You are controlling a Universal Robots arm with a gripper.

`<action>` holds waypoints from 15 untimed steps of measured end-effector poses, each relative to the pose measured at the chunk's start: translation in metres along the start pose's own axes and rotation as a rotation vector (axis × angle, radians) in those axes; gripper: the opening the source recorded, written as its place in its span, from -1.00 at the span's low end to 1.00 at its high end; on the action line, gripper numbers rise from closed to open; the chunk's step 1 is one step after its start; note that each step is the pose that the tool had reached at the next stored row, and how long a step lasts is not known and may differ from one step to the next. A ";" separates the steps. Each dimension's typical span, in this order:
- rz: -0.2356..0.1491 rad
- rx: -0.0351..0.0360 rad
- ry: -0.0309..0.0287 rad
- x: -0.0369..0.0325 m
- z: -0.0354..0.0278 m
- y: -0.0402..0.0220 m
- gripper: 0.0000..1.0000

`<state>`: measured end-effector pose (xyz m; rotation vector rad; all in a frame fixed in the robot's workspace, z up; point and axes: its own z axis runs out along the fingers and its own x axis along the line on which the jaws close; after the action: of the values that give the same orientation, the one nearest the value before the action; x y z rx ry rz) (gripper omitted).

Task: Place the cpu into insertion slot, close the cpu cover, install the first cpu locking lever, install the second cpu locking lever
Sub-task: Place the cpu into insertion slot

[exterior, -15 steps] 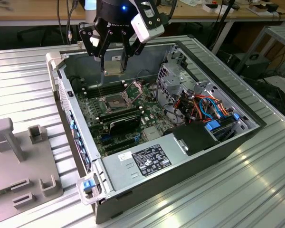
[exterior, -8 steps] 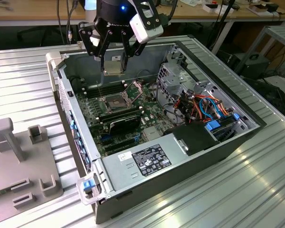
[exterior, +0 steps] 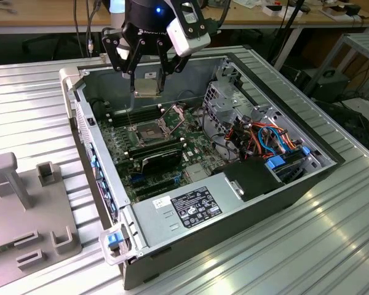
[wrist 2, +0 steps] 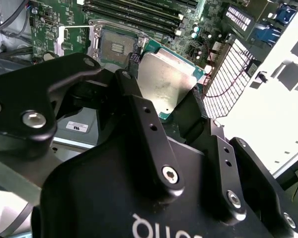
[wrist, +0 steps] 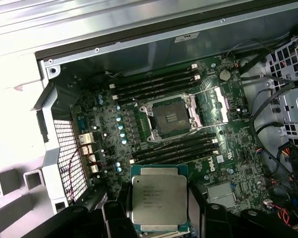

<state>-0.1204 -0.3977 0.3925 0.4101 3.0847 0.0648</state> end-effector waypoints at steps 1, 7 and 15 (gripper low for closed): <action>0.009 0.0002 -0.0004 0.0000 0.0000 0.0000 0.09; 0.032 0.0007 -0.0014 0.0000 0.0001 0.0000 0.09; 0.078 0.0018 -0.0035 0.0000 0.0002 0.0000 0.09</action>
<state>-0.1204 -0.3977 0.3923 0.5302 3.0648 0.0629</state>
